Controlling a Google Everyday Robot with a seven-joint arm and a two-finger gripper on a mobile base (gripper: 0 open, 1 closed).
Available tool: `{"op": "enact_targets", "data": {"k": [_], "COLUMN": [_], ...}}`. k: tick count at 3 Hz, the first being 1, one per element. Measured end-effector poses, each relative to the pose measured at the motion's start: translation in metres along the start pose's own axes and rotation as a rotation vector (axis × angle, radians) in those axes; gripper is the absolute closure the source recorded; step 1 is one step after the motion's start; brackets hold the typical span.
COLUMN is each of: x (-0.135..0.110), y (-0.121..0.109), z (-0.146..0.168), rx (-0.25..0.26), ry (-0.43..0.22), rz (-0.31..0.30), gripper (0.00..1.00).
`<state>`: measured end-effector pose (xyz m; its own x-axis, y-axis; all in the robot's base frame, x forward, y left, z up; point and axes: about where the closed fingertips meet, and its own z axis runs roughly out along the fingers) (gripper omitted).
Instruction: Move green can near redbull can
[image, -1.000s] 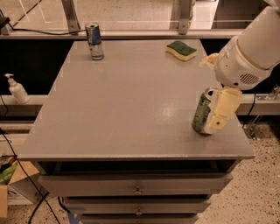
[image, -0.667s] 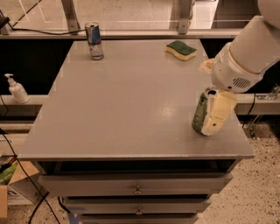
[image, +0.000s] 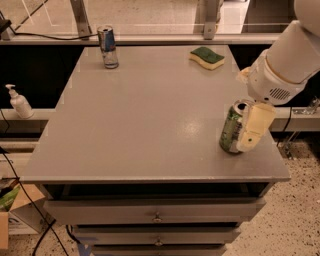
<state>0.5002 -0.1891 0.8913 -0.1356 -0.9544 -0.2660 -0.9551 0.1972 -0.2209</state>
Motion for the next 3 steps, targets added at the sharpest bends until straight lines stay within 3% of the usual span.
{"op": "enact_targets", "data": {"k": [2, 3], "x": [0.008, -0.003], "y": [-0.001, -0.001], "z": [0.004, -0.003], "rx": [0.006, 0.009], "ry": [0.024, 0.019], "rz": [0.029, 0.008], "gripper": [0.41, 0.64]}}
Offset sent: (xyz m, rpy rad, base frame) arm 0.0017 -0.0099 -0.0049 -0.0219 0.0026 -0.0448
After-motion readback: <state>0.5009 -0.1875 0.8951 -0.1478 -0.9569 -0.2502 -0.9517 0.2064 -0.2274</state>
